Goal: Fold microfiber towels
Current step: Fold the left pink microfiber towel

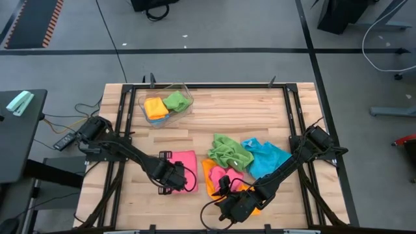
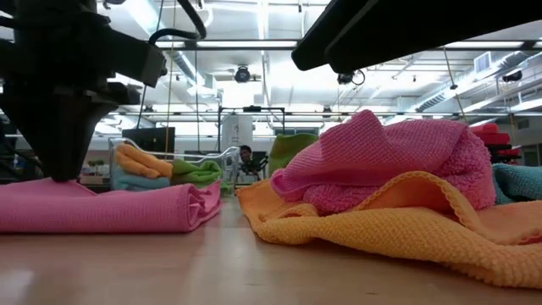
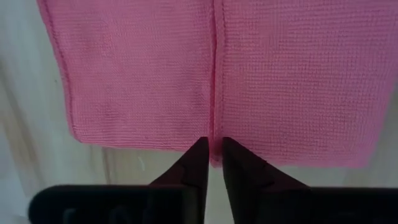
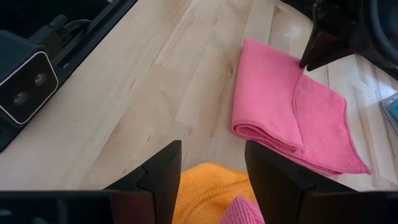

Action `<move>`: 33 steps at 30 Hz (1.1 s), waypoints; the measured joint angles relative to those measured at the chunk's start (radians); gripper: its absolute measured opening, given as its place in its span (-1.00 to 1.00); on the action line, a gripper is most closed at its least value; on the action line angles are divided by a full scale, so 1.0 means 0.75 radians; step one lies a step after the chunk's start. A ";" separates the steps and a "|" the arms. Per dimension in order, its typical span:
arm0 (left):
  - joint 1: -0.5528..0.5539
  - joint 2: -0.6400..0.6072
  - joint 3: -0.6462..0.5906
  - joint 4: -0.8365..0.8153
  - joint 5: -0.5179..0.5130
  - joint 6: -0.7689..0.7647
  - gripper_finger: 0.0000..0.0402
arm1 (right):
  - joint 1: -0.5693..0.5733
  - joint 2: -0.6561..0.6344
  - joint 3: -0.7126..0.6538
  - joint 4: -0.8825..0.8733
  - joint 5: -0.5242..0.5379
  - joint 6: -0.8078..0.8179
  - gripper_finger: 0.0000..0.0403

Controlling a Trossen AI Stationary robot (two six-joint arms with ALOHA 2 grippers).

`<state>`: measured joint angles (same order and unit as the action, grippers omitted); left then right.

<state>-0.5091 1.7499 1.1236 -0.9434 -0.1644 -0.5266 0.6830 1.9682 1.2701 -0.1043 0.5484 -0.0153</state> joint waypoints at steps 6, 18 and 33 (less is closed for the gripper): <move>-0.023 -0.014 0.041 -0.002 -0.041 0.026 -0.48 | 0.000 0.000 0.000 0.002 0.000 0.005 -0.08; -0.251 0.047 0.085 0.412 -0.206 -0.013 0.01 | 0.000 0.000 0.000 0.003 -0.001 0.013 -0.08; -0.361 0.452 0.498 0.023 -0.496 -0.132 0.20 | -0.011 0.000 0.000 0.015 -0.008 0.041 -0.08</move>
<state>-0.7797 2.0891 1.4974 -0.9261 -0.5366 -0.6253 0.6751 1.9682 1.2701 -0.0929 0.5423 0.0153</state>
